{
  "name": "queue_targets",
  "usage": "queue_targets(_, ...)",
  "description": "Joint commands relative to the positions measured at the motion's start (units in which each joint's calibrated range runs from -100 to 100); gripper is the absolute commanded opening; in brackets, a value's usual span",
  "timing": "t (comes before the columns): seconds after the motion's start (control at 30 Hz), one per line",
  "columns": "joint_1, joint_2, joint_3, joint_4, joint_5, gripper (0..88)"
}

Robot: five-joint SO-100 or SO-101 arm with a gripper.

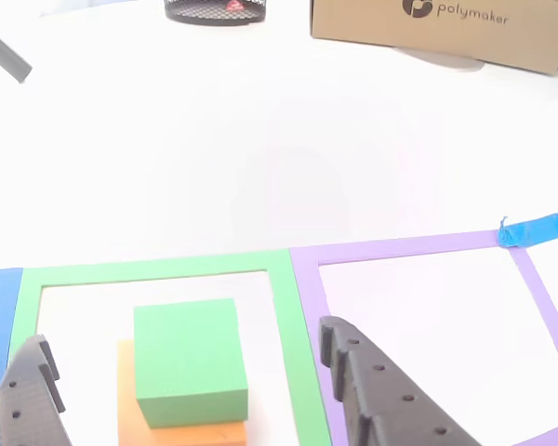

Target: Tower of hanoi

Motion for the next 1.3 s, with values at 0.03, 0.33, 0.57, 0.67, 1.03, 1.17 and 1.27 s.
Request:
queue_targets(0.03,1.76,6.12,-4.05,-6.53,0.36,33.5)
queue_targets(0.33,1.66,12.66,-7.59,-9.45,0.36,32.9)
queue_targets(0.57,0.03,14.52,-7.68,-11.07,0.36,32.8)
queue_targets(0.67,-0.44,15.08,-7.68,-11.55,0.36,32.7)
queue_targets(1.03,-0.35,19.76,-8.05,-15.76,0.36,30.7)
queue_targets(1.17,-0.06,21.14,-8.5,-16.25,0.36,30.5)
queue_targets(1.27,-0.06,22.02,-8.86,-16.82,0.36,30.1)
